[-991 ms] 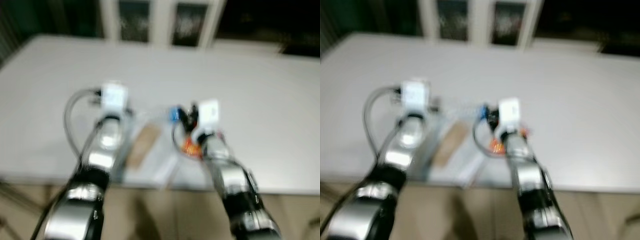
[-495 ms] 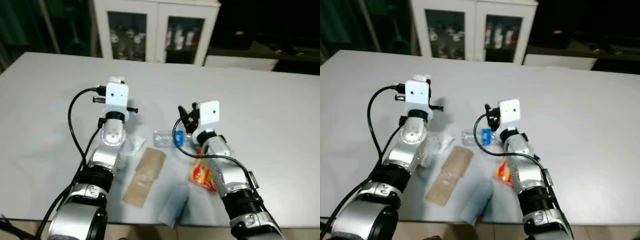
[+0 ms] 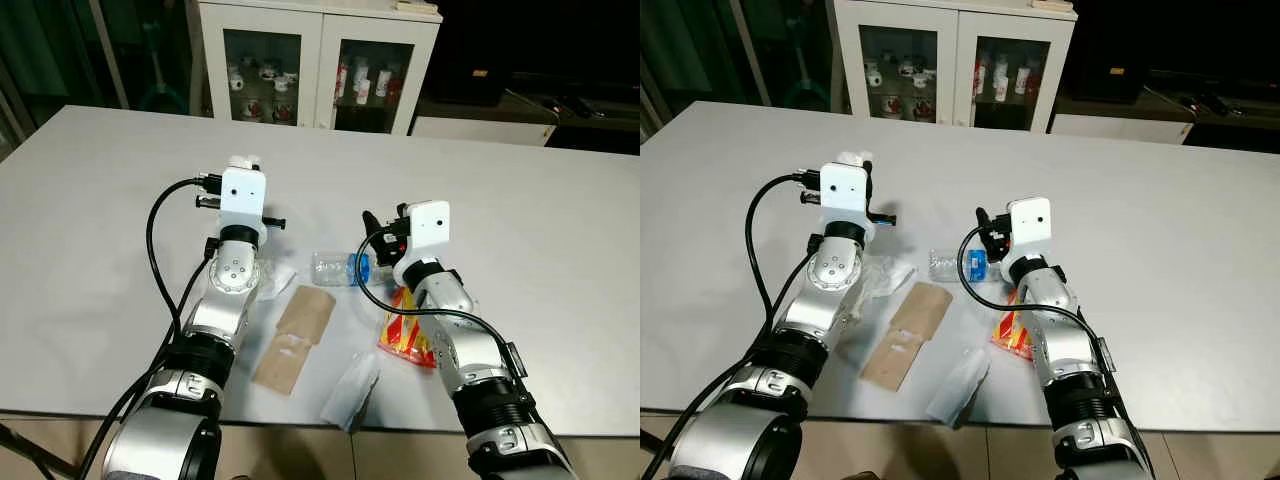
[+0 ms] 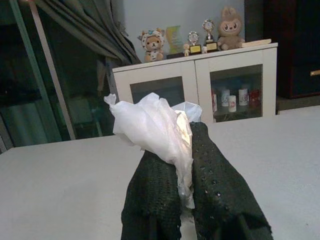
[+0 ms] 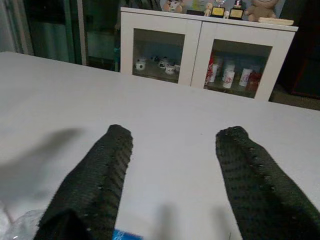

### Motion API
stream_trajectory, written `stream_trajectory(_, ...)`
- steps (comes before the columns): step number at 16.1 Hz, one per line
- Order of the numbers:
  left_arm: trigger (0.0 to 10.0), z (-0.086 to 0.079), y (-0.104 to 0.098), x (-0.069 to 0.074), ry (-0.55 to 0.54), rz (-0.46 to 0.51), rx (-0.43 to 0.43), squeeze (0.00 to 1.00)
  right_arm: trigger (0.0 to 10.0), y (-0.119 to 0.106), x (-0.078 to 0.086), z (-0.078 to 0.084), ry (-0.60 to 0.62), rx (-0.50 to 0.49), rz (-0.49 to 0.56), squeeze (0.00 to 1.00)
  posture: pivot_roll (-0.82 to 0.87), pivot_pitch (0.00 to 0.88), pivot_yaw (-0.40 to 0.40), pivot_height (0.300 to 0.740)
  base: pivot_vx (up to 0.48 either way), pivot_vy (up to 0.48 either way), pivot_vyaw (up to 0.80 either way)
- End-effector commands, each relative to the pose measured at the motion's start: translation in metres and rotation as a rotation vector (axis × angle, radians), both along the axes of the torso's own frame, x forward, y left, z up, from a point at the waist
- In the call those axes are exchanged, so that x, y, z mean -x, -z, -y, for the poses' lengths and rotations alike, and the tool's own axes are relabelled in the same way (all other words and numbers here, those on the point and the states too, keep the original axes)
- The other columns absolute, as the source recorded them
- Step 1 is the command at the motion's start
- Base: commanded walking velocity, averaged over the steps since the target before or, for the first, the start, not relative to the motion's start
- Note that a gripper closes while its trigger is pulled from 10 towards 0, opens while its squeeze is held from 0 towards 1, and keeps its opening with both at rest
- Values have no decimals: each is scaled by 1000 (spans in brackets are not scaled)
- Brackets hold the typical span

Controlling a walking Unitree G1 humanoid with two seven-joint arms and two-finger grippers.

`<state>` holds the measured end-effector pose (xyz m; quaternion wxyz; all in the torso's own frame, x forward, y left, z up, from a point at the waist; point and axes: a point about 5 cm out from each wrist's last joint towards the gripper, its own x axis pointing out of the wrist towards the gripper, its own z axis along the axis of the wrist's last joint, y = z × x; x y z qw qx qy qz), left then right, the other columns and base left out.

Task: Picking trash to rubbish bin

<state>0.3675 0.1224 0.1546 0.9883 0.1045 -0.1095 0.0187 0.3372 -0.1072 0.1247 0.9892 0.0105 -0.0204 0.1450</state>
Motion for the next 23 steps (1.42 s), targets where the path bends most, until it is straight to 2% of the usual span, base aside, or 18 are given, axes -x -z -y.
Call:
stream_trajectory(1, 10000, 2, -2, 0, 16, 10, 6, 0, 10000, -3, -2, 6, 8, -21, 0, 1000, -3, 10, -63, 740, 0, 0, 0)
stream_trajectory(6, 10000, -4, -1, -1, 11, -3, 9, 0, 10000, -11, -4, 12, -53, -17, 17, 1000, -8, 11, -65, 740, 0, 0, 0)
stream_trajectory(9, 10000, -6, 0, -1, 13, -10, 6, 0, 10000, 1, -2, 5, -137, 41, -52, 1000, -10, 10, -64, 740, 0, 0, 0)
stream_trajectory(11, 10000, -6, 0, -1, 24, -14, 3, 0, 10000, 3, 0, 2, -188, 81, -51, 1000, -8, 12, -61, 740, 0, 0, 0)
stream_trajectory(17, 10000, -5, -1, -2, 48, -15, -5, 0, 10000, -16, -8, 7, -257, 94, 7, 1000, -10, 5, -59, 740, 0, 0, 0)
stream_trajectory(19, 10000, -5, -2, -2, 65, -16, -6, 0, 10000, -23, -8, 3, -373, 161, 22, 1000, -10, 4, -57, 740, 0, 0, 0)
stream_trajectory(20, 10000, -3, -2, -2, 92, -21, -13, 0, 10000, -27, -8, 3, -440, 202, 34, 0, -9, 0, -58, 740, 0, 0, 0)
stream_trajectory(21, 10000, -2, -1, -2, 103, -22, -16, 0, 10000, -29, -8, 3, -462, 221, 42, 0, -9, 0, -58, 740, 0, 0, 0)
stream_trajectory(23, 10000, 3, 1, 0, 148, -24, -26, 0, 10000, -32, -8, 5, -624, 374, 47, 0, -9, 0, -53, 740, 0, 0, 0)
